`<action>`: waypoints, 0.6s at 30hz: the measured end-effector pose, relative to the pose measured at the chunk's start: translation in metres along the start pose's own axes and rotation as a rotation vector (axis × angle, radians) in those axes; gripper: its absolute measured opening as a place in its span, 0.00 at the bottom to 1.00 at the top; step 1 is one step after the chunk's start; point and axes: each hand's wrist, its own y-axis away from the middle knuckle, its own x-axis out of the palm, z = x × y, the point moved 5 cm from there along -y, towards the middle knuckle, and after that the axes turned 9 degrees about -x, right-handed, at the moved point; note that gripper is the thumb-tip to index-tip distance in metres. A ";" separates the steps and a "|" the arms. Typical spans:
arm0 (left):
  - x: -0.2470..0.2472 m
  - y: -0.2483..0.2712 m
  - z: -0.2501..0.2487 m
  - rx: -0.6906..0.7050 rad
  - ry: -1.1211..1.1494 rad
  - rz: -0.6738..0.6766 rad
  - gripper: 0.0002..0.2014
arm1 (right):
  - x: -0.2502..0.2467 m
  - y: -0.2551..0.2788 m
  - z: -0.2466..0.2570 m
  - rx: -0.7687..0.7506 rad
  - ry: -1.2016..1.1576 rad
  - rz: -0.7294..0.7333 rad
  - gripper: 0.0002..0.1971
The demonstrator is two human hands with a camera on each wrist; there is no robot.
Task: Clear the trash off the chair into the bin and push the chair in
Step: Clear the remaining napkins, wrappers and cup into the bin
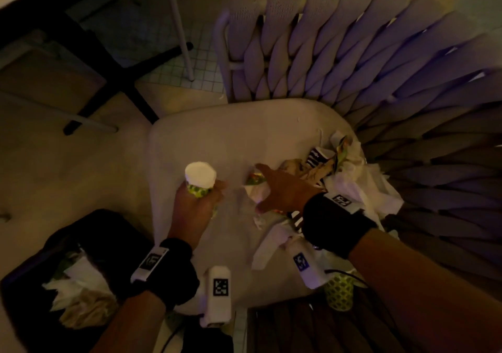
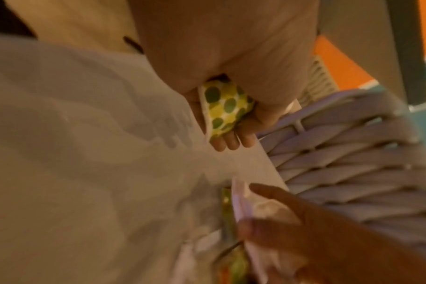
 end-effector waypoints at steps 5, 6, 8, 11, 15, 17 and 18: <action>0.020 0.030 0.039 0.166 -0.678 0.172 0.21 | 0.019 -0.012 0.001 0.014 0.262 -0.282 0.32; 0.030 0.038 0.046 0.223 -0.782 0.254 0.22 | 0.021 -0.011 0.003 -0.009 0.269 -0.327 0.28; 0.048 0.048 0.062 0.353 -0.982 0.378 0.25 | 0.021 -0.011 0.002 -0.038 0.228 -0.354 0.25; 0.064 0.048 0.084 0.419 -1.249 0.433 0.34 | 0.013 -0.008 -0.001 -0.045 0.043 -0.351 0.27; 0.079 0.047 0.087 0.610 -1.435 0.445 0.43 | -0.010 0.010 -0.003 -0.072 -0.253 -0.358 0.24; 0.082 0.047 0.083 0.669 -1.472 0.398 0.41 | -0.024 0.022 -0.006 -0.081 -0.369 -0.403 0.24; 0.084 0.047 0.081 0.693 -1.478 0.386 0.39 | -0.030 0.026 -0.008 -0.086 -0.424 -0.416 0.25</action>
